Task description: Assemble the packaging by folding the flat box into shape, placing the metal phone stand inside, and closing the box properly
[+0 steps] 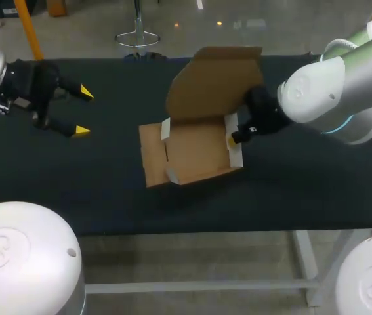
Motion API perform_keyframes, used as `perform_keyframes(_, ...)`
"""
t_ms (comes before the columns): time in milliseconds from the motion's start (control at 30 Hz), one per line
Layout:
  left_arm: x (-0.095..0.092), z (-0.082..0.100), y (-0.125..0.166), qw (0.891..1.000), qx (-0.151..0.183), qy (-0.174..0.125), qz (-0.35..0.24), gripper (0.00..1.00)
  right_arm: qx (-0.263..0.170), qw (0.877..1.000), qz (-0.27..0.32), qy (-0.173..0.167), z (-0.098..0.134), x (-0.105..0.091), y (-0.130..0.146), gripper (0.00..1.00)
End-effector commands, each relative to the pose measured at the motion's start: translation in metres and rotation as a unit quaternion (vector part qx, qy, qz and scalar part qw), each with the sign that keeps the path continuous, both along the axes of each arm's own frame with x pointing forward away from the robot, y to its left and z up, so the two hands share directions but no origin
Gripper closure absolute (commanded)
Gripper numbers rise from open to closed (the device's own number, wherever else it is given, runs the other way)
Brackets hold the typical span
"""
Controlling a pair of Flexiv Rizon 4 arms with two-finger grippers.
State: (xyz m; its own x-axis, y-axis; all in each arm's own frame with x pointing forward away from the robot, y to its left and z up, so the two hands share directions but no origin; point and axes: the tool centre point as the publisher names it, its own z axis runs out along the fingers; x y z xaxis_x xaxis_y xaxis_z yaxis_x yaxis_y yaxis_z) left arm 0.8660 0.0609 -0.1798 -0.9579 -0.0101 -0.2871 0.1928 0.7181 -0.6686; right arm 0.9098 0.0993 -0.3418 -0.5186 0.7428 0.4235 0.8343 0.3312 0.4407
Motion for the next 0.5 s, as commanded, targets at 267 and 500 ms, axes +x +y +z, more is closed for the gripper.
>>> perform_keyframes(267, 0.001, -0.011, 0.005, 0.999, 0.023, -0.005, 0.030, 0.00, -0.052, 0.996, -0.046, 0.054, 0.010, -0.021, 0.007, 1.00)
perform_keyframes(500, 0.000, -0.017, 0.010, 0.998, 0.029, -0.010, 0.050, 0.00, -0.115, 0.982, -0.118, 0.094, 0.006, -0.045, -0.001, 1.00)
